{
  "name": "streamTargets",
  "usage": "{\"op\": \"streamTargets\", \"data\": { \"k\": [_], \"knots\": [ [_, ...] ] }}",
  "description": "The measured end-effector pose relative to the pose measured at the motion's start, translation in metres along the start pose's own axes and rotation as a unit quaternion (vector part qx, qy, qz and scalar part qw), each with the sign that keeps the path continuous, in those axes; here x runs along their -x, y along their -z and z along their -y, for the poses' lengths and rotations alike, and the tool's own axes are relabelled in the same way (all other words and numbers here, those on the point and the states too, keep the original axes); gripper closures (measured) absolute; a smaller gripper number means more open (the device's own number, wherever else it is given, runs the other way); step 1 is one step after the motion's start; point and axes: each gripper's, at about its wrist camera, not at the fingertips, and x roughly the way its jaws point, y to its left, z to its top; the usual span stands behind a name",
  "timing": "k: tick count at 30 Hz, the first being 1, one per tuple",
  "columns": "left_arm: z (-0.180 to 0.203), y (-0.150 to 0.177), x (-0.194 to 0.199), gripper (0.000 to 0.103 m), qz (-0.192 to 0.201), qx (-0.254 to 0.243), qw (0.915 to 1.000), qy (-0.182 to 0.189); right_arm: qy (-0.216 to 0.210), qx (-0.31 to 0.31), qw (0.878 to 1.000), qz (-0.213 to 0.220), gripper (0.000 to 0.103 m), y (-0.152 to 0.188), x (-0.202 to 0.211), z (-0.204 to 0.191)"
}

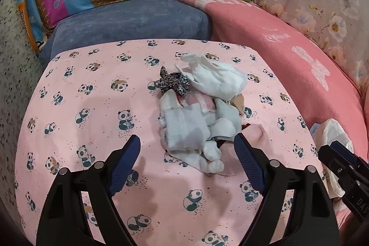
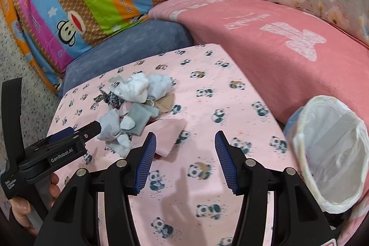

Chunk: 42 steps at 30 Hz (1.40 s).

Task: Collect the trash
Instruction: 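Grasp a light blue sock with the left gripper while the right gripper grasps the pink cloth, then lift the sock and pink cloth with both grippers and carry them over the bin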

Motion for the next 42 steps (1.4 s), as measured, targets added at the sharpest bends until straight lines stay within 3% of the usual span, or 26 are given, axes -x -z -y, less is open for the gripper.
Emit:
{"op": "streamTargets", "data": {
  "k": [8, 12, 15, 18, 23, 26, 29, 37, 39, 40, 41, 42],
  "knots": [
    [-0.020, -0.004, -0.025, 0.036, -0.034, 0.021, 0.9991, 0.014, -0.014, 0.015, 0.999, -0.028, 0.049, -0.002, -0.041, -0.027],
    [-0.024, -0.005, -0.033, 0.047, -0.047, 0.024, 0.9982, 0.029, -0.015, 0.020, 0.999, -0.042, 0.052, -0.002, -0.060, -0.035],
    [-0.024, -0.005, -0.037, 0.064, -0.056, 0.022, 0.9973, 0.043, -0.017, 0.022, 0.998, -0.051, 0.056, -0.001, -0.070, -0.038],
    [-0.025, -0.004, -0.037, 0.079, -0.058, 0.020, 0.9966, 0.054, -0.020, 0.025, 0.997, -0.065, 0.068, 0.003, -0.080, -0.039],
    [-0.027, -0.002, -0.031, 0.085, -0.056, 0.018, 0.9963, 0.063, -0.030, 0.027, 0.996, -0.084, 0.097, 0.011, -0.087, -0.039],
    [-0.026, -0.003, -0.025, 0.091, -0.054, 0.017, 0.9963, 0.065, -0.036, 0.026, 0.996, -0.079, 0.101, 0.013, -0.082, -0.039],
    [-0.024, -0.005, -0.016, 0.100, -0.048, 0.014, 0.9965, 0.068, -0.042, 0.023, 0.997, -0.065, 0.101, 0.012, -0.070, -0.037],
    [-0.012, -0.016, 0.009, 0.100, -0.018, -0.001, 0.9968, 0.078, -0.047, 0.015, 0.998, -0.029, 0.099, -0.005, -0.043, -0.030],
    [-0.010, -0.016, 0.007, 0.100, -0.021, -0.003, 0.9970, 0.075, -0.042, 0.016, 0.998, -0.033, 0.086, -0.007, -0.045, -0.030],
    [-0.011, -0.015, 0.006, 0.100, -0.023, -0.004, 0.9970, 0.074, -0.039, 0.015, 0.999, -0.033, 0.071, -0.008, -0.046, -0.029],
    [-0.013, -0.014, 0.004, 0.096, -0.025, -0.003, 0.9972, 0.070, -0.038, 0.014, 0.999, -0.032, 0.061, -0.007, -0.046, -0.029],
    [-0.015, -0.013, 0.001, 0.082, -0.029, -0.001, 0.9975, 0.064, -0.039, 0.011, 0.999, -0.035, 0.058, -0.007, -0.050, -0.030]
  ]
}}
